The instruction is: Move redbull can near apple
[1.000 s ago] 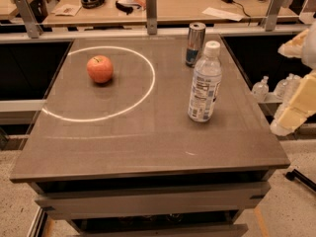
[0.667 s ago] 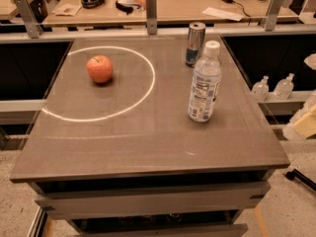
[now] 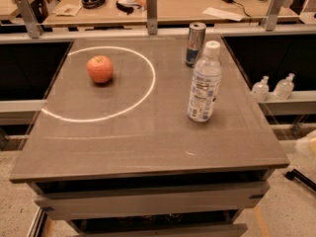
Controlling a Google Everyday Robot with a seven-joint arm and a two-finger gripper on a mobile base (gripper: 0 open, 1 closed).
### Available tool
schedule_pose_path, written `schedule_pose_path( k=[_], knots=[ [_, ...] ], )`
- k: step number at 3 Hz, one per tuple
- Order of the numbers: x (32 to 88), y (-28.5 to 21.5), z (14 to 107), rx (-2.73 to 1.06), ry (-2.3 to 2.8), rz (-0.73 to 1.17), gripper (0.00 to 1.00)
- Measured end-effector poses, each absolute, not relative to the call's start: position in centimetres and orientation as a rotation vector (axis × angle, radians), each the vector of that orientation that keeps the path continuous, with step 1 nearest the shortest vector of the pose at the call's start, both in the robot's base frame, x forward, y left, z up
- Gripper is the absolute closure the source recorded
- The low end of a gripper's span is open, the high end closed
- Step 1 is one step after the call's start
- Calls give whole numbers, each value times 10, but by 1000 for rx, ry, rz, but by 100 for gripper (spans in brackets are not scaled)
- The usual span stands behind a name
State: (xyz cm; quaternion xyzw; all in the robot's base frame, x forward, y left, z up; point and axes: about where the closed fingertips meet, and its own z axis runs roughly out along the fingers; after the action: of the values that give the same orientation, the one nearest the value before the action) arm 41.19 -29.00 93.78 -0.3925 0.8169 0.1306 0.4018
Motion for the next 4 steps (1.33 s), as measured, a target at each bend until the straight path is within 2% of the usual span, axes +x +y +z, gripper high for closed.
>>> schedule_pose_path(
  k=[2, 4],
  knots=[
    [410, -283, 953, -973, 1991, 369, 0],
    [455, -282, 941, -927, 1973, 311, 0]
  ],
)
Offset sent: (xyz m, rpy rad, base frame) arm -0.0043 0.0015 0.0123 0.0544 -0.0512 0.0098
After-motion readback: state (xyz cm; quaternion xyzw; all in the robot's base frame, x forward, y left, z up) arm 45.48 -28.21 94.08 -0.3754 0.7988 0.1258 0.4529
